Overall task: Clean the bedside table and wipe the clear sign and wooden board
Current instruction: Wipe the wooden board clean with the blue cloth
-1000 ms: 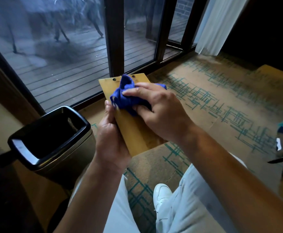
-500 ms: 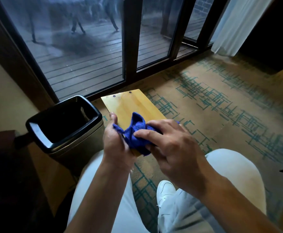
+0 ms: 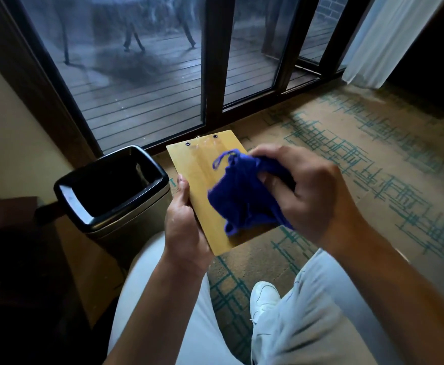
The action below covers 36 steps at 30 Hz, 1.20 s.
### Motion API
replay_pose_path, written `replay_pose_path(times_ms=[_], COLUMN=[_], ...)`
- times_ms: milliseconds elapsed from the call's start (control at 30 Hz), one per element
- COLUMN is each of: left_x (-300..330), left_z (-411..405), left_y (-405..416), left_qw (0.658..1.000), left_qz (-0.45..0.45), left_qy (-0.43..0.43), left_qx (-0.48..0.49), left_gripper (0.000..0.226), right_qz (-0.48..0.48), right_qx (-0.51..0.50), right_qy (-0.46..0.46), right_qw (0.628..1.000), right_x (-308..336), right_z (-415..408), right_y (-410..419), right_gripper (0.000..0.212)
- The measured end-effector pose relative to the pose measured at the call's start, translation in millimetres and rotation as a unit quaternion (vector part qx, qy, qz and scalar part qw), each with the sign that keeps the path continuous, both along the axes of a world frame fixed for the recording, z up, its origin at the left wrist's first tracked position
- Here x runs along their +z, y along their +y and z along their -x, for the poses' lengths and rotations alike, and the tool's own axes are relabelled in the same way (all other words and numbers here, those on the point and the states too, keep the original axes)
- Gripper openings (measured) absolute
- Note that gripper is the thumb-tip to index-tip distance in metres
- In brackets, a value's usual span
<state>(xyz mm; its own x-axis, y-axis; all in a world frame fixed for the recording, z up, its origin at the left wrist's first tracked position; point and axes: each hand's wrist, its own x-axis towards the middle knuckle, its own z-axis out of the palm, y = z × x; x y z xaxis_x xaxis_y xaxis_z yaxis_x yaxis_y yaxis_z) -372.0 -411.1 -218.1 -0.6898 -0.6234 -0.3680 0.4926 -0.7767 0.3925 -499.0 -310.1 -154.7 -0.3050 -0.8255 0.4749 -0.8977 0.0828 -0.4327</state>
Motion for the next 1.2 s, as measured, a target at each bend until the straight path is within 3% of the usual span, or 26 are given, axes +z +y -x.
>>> replay_pose_path(times_ms=[167, 333, 533, 700, 800, 933, 1100, 1200], left_x=[-5.1, -5.1, -5.7, -4.6, 2.8, -10.8, -11.1, -11.1], left_z=[2.2, 6.9, 2.0, -5.5, -6.7, -1.9, -9.0, -7.5], left_y=[6.5, 0.0, -13.3, -19.3, -16.6, -9.2, 10.3, 14.9], left_qw=[0.999, 0.999, 0.999, 0.994, 0.979, 1.000, 0.989, 0.987], left_qz=[0.032, 0.025, 0.010, -0.048, -0.101, -0.003, 0.125, 0.140], left_qy=[0.026, 0.038, 0.031, 0.003, 0.096, 0.000, -0.072, -0.070], left_qx=[-0.025, -0.017, -0.042, -0.094, -0.146, 0.008, -0.024, -0.027], left_gripper=[0.060, 0.069, 0.085, 0.079, 0.071, 0.057, 0.054, 0.047], right_qz=[0.040, -0.108, -0.044, -0.062, -0.063, 0.014, 0.041, 0.033], right_qx=[-0.073, -0.004, 0.047, 0.108, 0.130, 0.011, -0.099, -0.121], right_qy=[-0.048, -0.010, -0.001, -0.026, -0.104, -0.140, -0.217, -0.190], right_qw=[0.995, 0.994, 0.998, 0.992, 0.984, 0.990, 0.970, 0.974], right_x=[-4.7, -25.6, -32.2, -20.0, -5.8, 10.6, 7.8, 0.9], right_z=[1.4, -25.1, -46.0, -51.2, -40.3, -14.4, 21.2, 20.8], right_y=[-20.0, -12.4, 5.1, 14.5, 14.1, -0.2, -42.6, -69.1], right_gripper=[0.035, 0.055, 0.047, 0.051, 0.044, 0.042, 0.041, 0.041])
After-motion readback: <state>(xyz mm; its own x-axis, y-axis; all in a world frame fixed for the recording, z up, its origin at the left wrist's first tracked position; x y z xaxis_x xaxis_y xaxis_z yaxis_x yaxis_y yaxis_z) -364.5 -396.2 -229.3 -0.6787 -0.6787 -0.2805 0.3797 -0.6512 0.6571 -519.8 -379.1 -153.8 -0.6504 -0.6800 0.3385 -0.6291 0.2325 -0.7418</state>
